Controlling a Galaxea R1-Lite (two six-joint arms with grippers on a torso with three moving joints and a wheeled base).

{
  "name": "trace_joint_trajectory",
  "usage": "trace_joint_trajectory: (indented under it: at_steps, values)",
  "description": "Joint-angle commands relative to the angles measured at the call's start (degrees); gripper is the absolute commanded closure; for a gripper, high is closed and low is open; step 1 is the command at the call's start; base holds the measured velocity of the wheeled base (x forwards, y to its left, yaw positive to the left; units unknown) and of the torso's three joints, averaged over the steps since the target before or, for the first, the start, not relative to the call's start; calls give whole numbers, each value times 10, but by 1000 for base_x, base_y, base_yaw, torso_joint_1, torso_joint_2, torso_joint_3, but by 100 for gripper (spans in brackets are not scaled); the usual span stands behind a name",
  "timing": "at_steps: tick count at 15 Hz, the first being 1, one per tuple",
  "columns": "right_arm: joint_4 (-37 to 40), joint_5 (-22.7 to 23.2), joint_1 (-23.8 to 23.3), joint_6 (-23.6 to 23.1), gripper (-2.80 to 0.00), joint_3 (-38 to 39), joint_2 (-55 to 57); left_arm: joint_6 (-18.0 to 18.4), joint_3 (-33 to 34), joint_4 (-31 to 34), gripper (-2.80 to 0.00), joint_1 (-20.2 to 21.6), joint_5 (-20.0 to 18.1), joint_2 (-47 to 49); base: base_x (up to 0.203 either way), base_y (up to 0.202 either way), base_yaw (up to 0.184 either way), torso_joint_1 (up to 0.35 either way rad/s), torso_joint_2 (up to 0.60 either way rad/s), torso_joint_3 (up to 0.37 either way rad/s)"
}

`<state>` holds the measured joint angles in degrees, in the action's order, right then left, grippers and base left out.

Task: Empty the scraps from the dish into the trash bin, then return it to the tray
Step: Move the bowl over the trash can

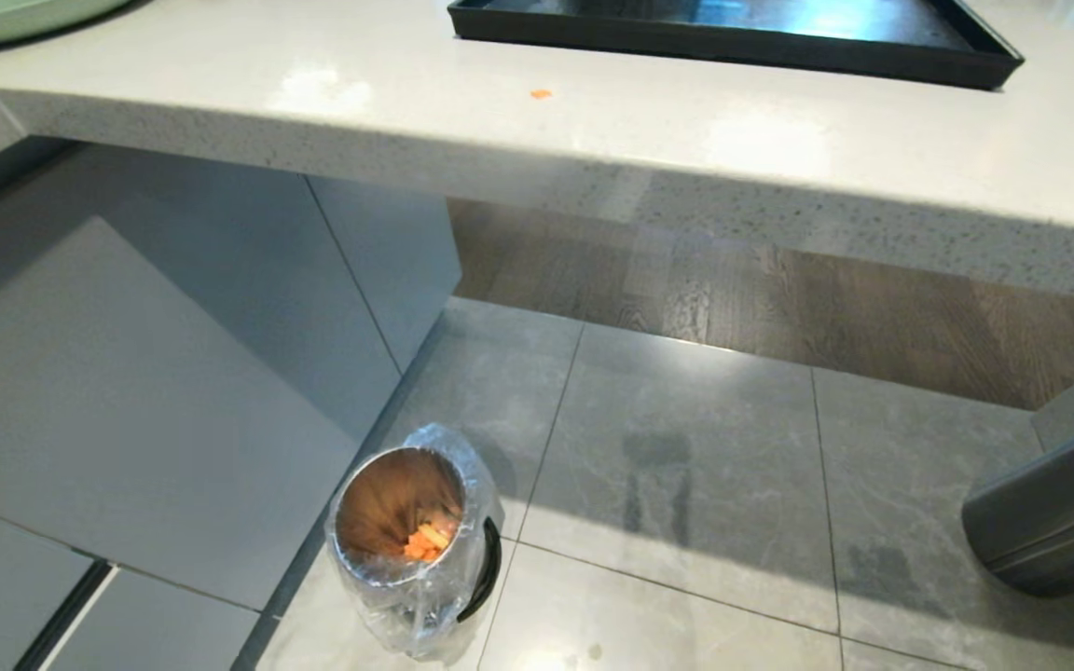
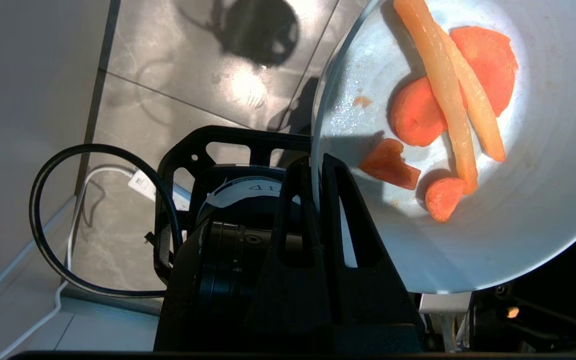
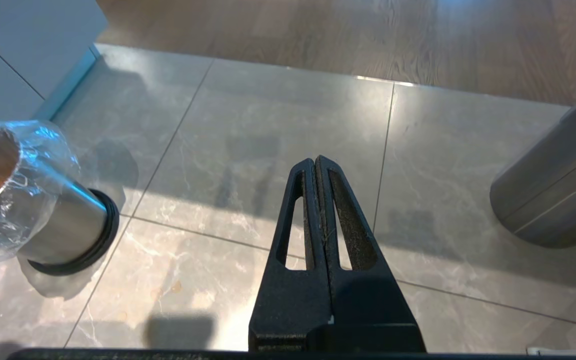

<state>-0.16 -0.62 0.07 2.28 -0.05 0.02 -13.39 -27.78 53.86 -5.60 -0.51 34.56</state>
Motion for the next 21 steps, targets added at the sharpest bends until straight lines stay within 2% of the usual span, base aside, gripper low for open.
trace_joint_trajectory:
  at_steps: [1,15,21]
  values:
    - [0,0,0,0,0,0,0,-1,-2,4,0,-1,0,0,0,0,0,6,8,-202]
    - [0,0,0,0,0,0,0,-18,-2,27,0,-15,2,-25,0,0,0,2,2,-195]
    - [0,0,0,0,0,0,0,-15,-8,34,0,-18,7,-36,0,0,0,1,1,-26]
